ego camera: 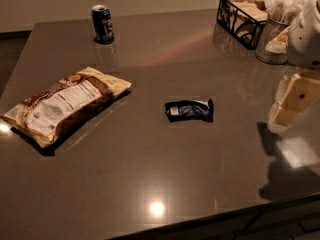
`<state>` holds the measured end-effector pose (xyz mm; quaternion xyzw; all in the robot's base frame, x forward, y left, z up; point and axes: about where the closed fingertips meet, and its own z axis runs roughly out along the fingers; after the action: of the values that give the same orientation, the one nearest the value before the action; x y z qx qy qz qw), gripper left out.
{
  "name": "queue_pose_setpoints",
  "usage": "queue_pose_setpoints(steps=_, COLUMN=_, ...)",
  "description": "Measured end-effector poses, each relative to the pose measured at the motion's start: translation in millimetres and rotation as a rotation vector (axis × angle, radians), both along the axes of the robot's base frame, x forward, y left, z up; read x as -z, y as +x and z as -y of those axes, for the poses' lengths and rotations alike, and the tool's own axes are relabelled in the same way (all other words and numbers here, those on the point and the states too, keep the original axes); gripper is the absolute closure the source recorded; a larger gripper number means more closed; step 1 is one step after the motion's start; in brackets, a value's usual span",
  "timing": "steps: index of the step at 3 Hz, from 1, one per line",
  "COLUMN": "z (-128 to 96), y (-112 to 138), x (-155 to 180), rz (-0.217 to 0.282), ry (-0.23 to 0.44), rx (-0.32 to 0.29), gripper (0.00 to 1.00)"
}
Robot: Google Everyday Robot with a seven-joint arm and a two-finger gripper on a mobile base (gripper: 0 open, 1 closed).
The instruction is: Move rxbar blueberry near brown chip bag
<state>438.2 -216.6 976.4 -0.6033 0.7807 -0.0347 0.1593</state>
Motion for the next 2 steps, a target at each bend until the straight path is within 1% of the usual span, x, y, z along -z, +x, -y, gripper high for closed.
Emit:
queue_pose_setpoints(steps=1, z=0.0, y=0.0, x=0.0, rz=0.0, ry=0.0, rx=0.0, gripper=0.0)
queue_pose_setpoints(steps=2, z=-6.3, y=5.0, x=3.1, rz=-0.039, ry=0.03, rx=-0.003, gripper=0.0)
